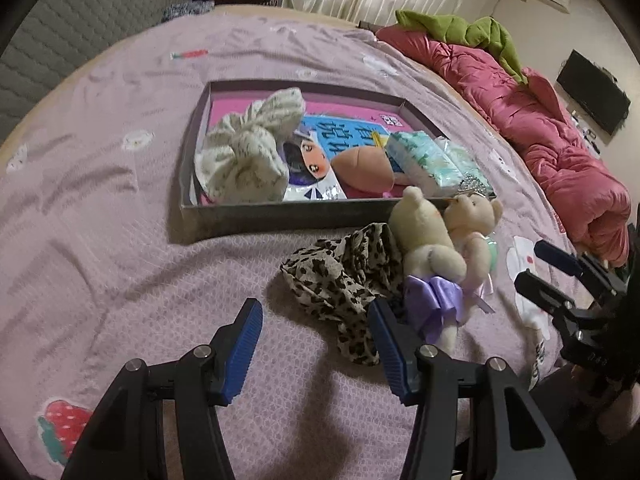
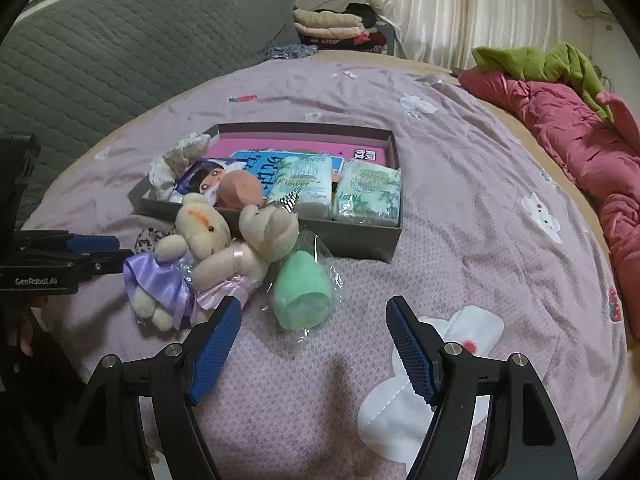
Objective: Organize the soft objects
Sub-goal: 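Grasp the leopard-print scrunchie with left gripper while right grasps the bagged green sponge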
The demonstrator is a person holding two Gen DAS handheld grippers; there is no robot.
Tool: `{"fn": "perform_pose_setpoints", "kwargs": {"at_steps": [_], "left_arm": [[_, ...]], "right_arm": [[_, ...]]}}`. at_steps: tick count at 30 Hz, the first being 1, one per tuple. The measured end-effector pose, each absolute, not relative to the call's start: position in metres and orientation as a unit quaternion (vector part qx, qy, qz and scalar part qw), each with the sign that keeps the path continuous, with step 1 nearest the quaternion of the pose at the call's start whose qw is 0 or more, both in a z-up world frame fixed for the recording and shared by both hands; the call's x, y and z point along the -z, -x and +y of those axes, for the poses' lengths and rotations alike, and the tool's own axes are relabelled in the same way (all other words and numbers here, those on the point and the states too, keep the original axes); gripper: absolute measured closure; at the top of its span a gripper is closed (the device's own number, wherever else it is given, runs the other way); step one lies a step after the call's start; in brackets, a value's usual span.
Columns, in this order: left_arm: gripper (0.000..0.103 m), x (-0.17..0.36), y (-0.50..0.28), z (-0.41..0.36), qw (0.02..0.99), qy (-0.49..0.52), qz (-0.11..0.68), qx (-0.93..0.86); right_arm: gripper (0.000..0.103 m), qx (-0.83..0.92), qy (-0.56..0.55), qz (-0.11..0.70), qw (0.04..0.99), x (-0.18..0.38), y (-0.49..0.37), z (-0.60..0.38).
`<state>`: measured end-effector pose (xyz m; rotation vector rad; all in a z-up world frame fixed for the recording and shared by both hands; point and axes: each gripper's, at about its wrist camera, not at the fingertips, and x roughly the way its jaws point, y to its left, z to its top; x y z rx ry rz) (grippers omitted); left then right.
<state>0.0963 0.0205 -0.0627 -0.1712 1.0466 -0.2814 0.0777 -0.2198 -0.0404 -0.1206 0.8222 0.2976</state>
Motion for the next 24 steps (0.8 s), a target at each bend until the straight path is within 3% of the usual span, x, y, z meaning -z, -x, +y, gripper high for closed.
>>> {"fn": "perform_pose_setpoints", "kwargs": {"at_steps": [24], "left_arm": [[0.048,0.085,-0.124,0.007,0.831,0.081,0.525,0.165]], "right_arm": [[0.027,-0.135,0.094,0.433,0.886,0.078,-0.12,-0.205]]}}
